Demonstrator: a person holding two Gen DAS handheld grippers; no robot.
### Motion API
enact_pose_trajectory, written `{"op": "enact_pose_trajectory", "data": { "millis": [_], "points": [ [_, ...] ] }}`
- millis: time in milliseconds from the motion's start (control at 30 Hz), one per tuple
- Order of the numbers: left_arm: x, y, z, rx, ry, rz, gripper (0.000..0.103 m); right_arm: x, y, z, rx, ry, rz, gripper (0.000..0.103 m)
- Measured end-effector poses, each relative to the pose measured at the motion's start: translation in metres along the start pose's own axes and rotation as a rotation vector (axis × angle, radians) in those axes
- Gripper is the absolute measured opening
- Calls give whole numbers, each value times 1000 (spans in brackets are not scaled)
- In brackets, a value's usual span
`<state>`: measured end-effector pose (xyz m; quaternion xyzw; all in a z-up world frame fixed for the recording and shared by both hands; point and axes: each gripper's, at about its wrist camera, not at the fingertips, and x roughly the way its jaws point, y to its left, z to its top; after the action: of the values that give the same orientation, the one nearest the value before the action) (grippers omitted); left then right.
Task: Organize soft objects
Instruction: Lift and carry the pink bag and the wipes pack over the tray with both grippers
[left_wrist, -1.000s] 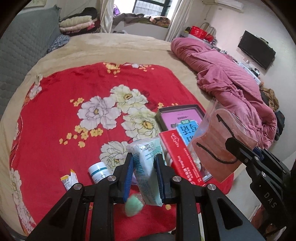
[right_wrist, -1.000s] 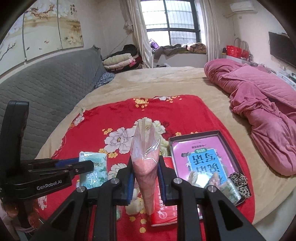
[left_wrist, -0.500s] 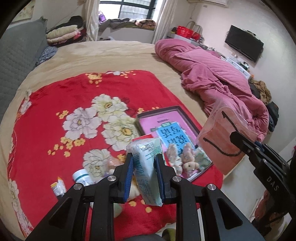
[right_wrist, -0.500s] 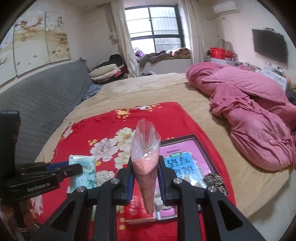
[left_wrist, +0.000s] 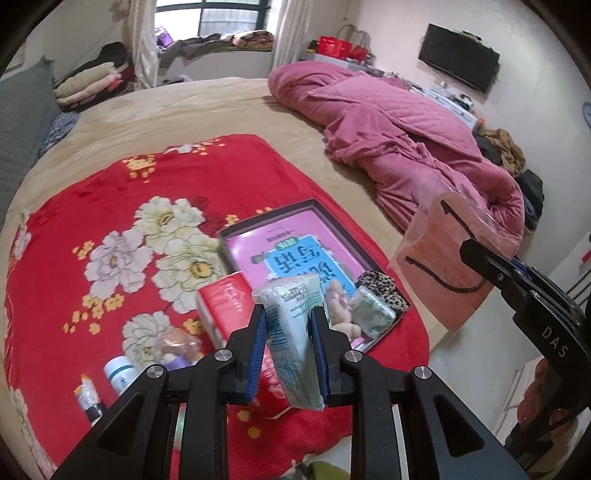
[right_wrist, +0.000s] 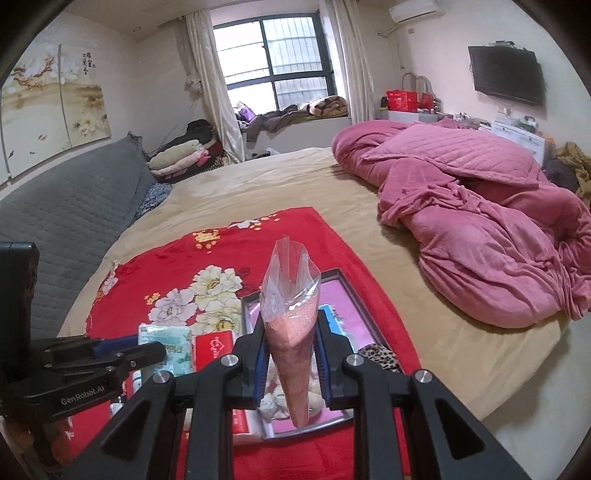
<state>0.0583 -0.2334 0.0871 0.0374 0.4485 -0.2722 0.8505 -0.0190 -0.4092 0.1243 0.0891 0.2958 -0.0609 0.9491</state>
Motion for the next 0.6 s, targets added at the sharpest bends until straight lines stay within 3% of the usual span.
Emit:
{"op": "enact_pose_trajectory", "data": {
  "millis": [600],
  "points": [
    [70,-31,9,53,79,2,24,36,-39,-7,63,41,-20,23]
  ]
}}
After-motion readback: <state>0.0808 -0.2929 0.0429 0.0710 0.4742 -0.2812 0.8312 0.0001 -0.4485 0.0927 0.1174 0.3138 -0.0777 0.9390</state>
